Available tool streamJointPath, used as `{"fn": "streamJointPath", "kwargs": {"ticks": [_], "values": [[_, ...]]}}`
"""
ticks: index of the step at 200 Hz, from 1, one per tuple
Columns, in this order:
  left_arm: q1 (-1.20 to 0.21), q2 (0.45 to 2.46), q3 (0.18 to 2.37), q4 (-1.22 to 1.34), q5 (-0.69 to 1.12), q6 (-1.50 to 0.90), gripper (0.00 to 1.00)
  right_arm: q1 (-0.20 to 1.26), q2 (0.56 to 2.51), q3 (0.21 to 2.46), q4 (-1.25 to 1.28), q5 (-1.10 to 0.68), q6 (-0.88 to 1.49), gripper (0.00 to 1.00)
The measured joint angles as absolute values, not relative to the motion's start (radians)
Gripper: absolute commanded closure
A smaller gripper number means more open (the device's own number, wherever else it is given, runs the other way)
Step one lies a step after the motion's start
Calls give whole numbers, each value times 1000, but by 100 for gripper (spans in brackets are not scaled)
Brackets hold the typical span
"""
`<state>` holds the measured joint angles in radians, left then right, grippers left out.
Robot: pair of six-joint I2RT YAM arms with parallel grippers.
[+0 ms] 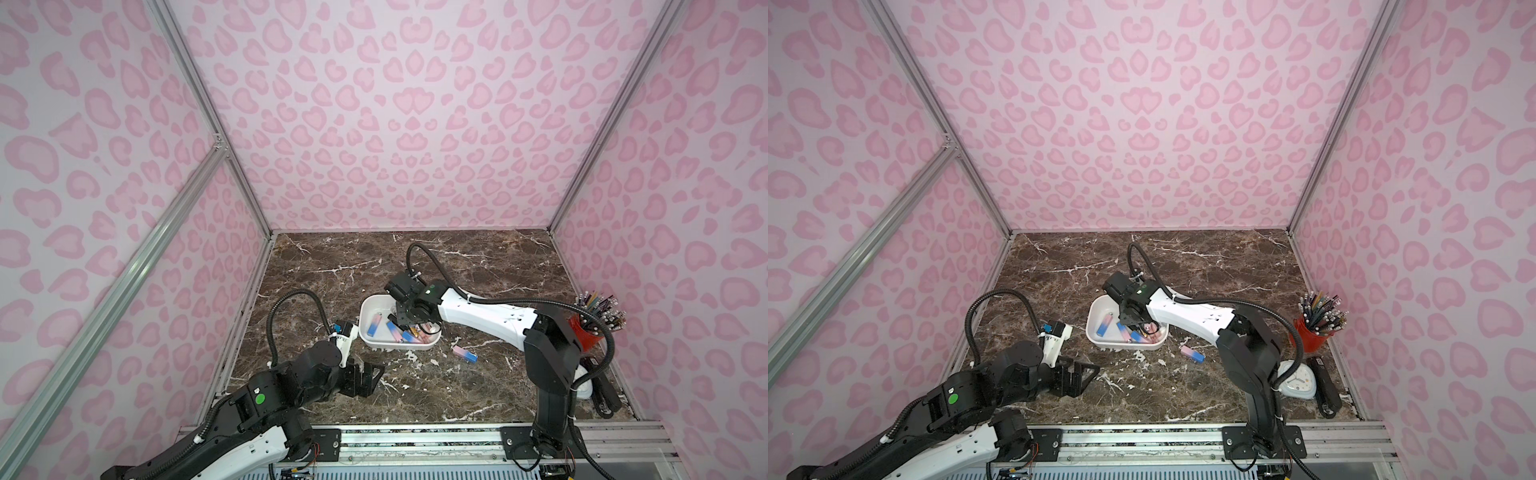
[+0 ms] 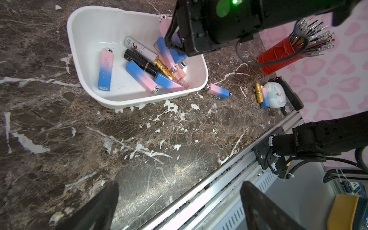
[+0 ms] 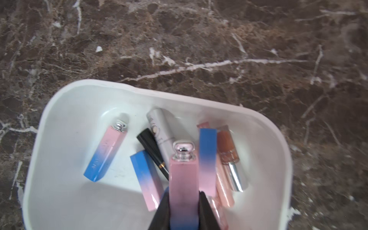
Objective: Put the lipstick into the storage box
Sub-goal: Place the lipstick in the storage box, then pick up the lipstick at the center of the board.
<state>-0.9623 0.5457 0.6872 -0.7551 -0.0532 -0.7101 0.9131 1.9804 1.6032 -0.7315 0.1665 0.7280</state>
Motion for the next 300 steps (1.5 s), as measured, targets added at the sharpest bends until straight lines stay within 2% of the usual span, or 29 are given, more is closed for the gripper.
{"fn": "streamJointPath", "kwargs": {"ticks": [21,32,56,82,134,180,300], "values": [[-962,534,686,-770,-61,-725,2,919,2047,1656,-729,130,701,60],[-962,538,686,-771,-64,-730,2,920,2057,1665,-730,119,689,57],[-962,569,687,-771,-70,-732,2,920,2040,1665,-737,108,659,57],[-962,625,695,-759,-67,-728,2,916,1937,1601,-746,133,625,56],[-962,802,722,-652,-7,-693,2,858,1663,1263,-815,248,573,55],[-964,972,788,-546,57,-661,2,789,1496,980,-820,238,569,54],[-970,1028,809,-492,81,-662,3,775,1545,850,-656,134,562,56]]}}
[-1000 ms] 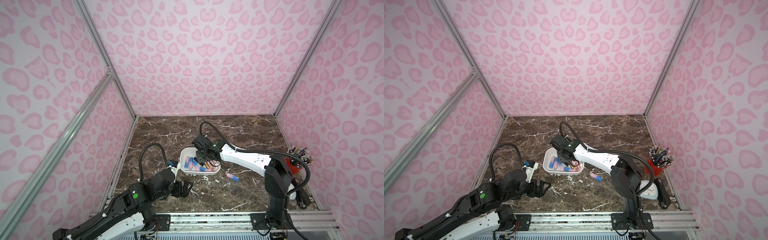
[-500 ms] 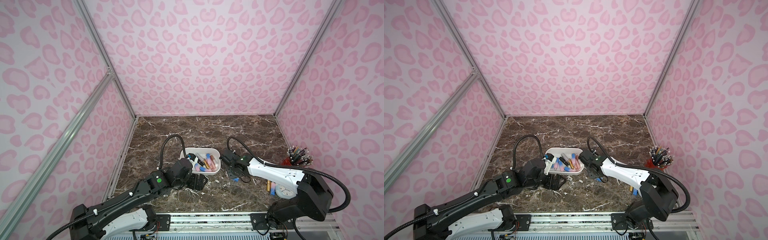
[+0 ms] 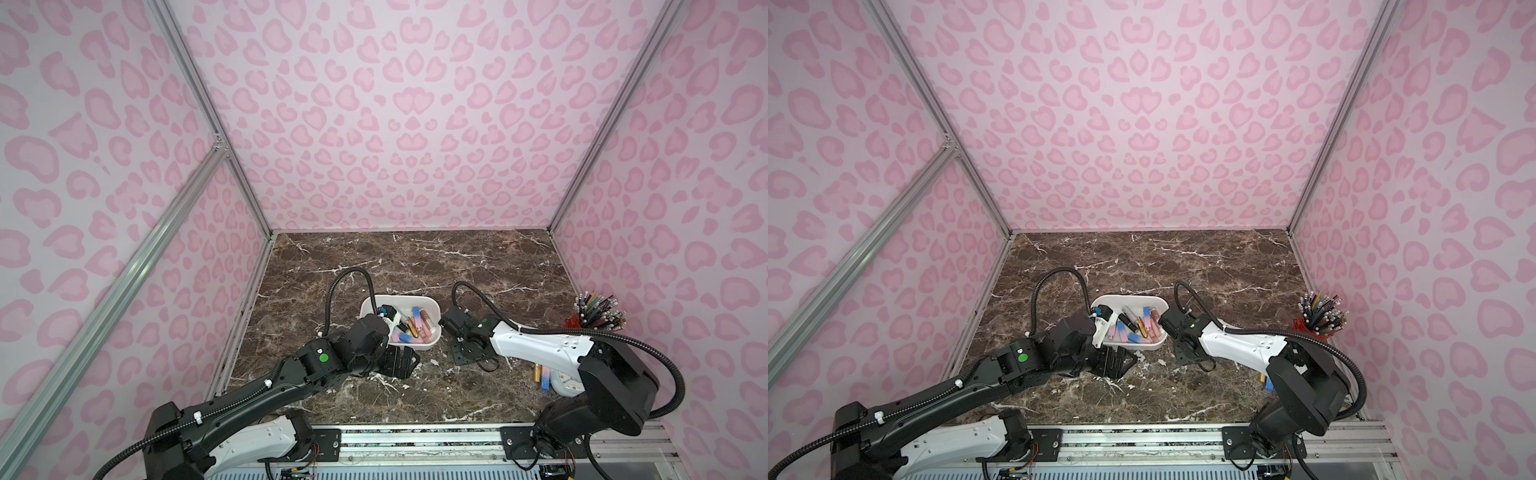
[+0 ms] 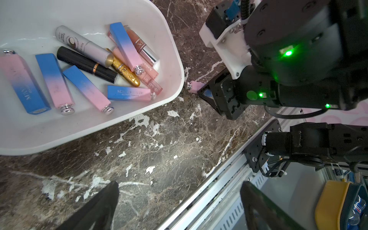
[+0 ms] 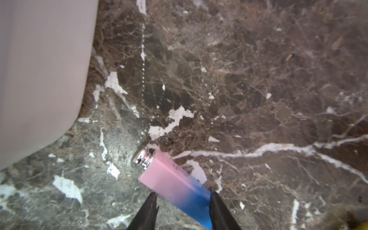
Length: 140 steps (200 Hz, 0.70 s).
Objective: Put the lipstick into the storage box
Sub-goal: Pick up the lipstick at the center of the board.
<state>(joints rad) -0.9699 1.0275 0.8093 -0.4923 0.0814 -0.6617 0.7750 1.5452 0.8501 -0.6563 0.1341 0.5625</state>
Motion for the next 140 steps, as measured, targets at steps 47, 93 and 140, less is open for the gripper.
{"fn": "streamJointPath", "kwargs": {"ticks": [47,93,140], "values": [[-970,1028,812,-493,77,-662,2,772,1579,849,-629,112,557,76],[-970,1032,829,-495,65,-662,2,768,1522,849,-644,120,562,80],[-970,1023,832,-500,58,-661,3,766,1451,919,-711,149,573,80]]}}
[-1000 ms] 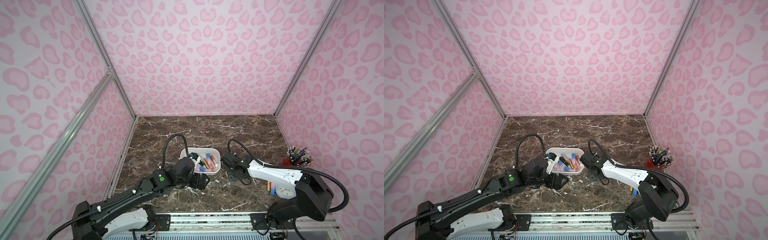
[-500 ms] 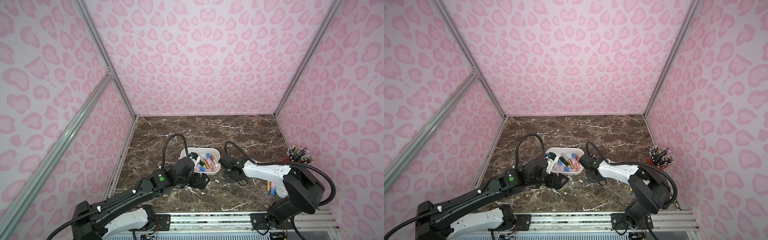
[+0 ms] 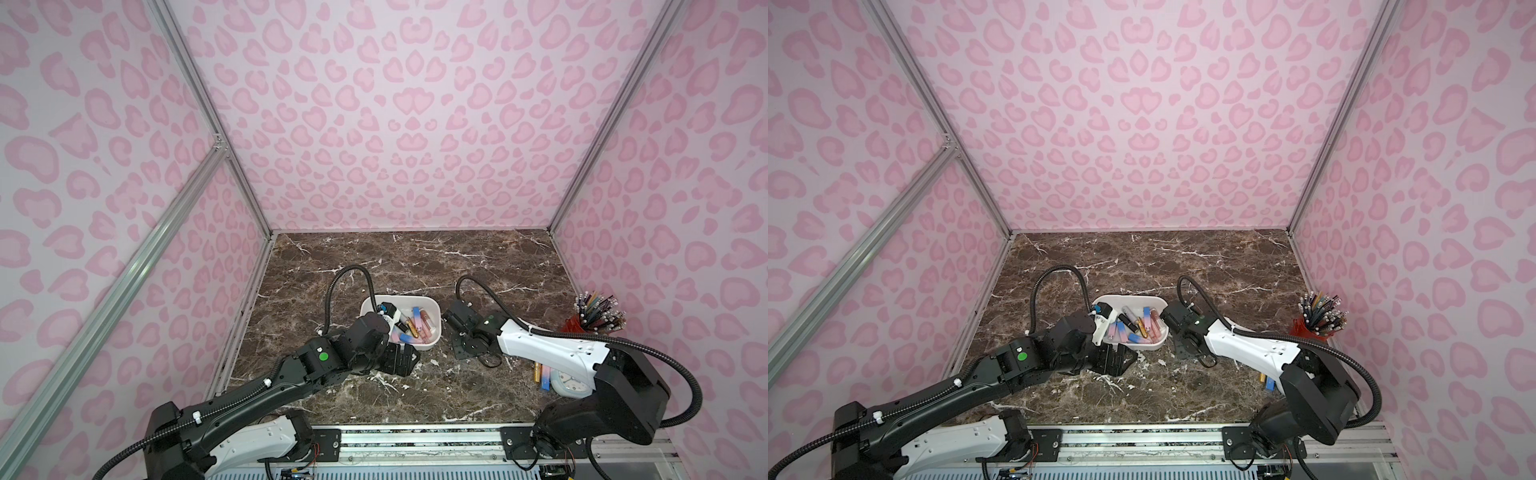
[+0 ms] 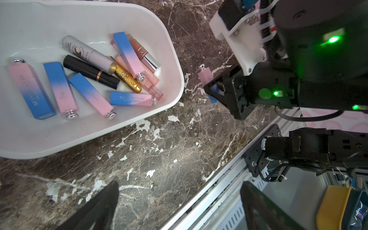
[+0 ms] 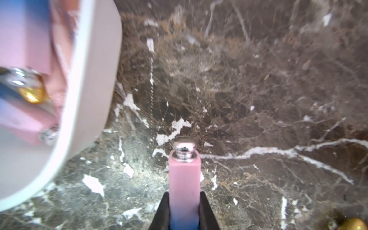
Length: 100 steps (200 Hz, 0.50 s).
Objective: Put the lipstick into the storage box
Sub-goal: Pick up the lipstick at the center of the board, then place the lipstick in the storage box.
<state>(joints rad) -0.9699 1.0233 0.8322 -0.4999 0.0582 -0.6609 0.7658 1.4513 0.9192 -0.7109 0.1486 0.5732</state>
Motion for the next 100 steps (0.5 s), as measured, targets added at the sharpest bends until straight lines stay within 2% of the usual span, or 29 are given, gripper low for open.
{"fn": "streamJointPath", "kwargs": {"ticks": [45,100], "values": [[-970,962,804,-508,43,-661,2,766,1492,1092,-730,144,562,80],[-970,842,776,-569,-1,-672,2,814,1733,1365,-719,101,517,79]]}}
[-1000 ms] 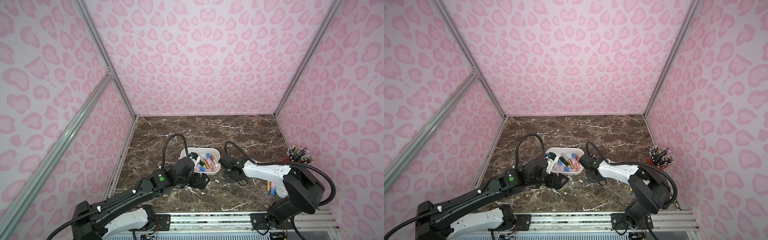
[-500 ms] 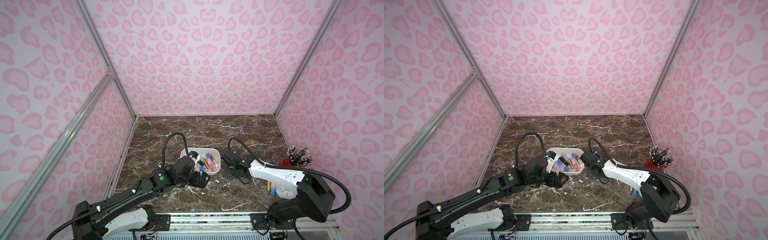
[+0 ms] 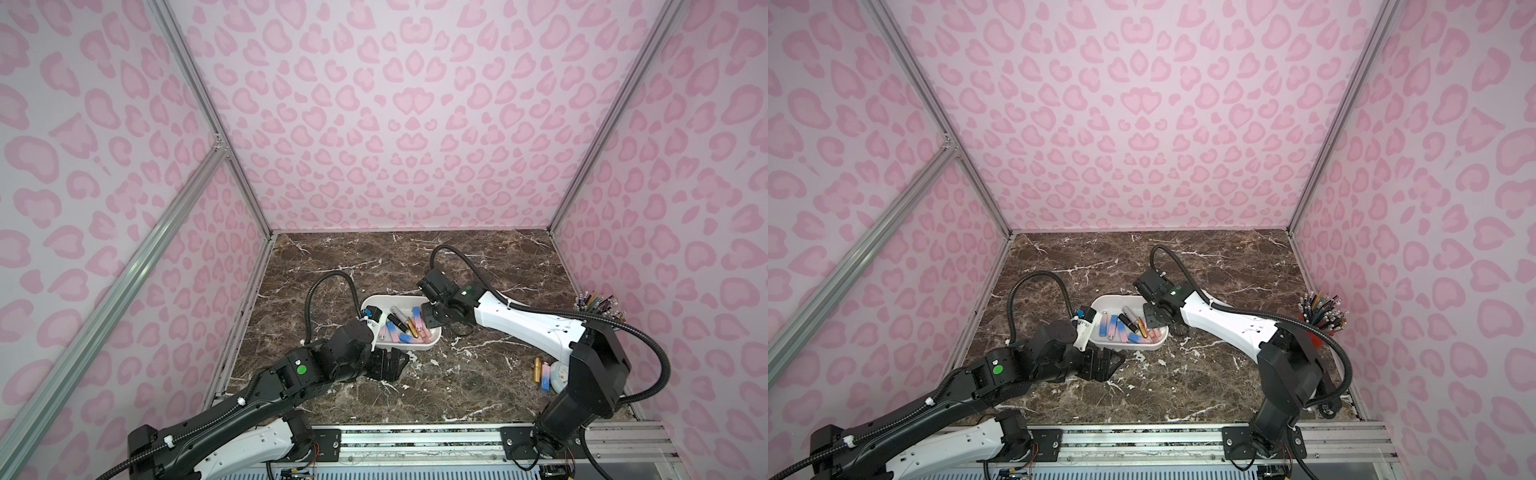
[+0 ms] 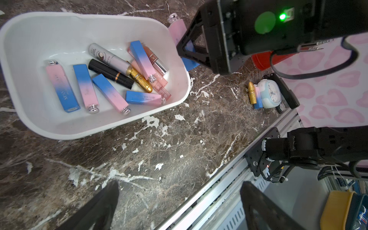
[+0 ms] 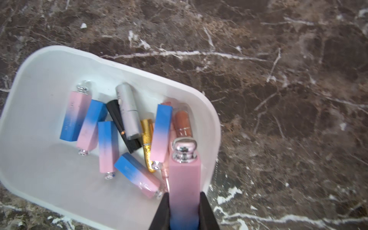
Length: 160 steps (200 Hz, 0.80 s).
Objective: Put the lipstick into the storage box
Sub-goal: Place the lipstick in the storage box.
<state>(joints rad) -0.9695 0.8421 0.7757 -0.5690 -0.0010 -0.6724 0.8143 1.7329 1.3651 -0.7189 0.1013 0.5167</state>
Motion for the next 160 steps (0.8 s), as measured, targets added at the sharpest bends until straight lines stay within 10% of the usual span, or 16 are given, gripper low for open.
{"fn": "streamJointPath", "kwargs": {"ticks": [73,160], "values": [[-968,787,769,-635,-35,-680,2,835,1951,1473,-691,34,502,56],[-962,1020,909,-598,38,-605,2,693,1615,1110,-765,316,684,43]]}}
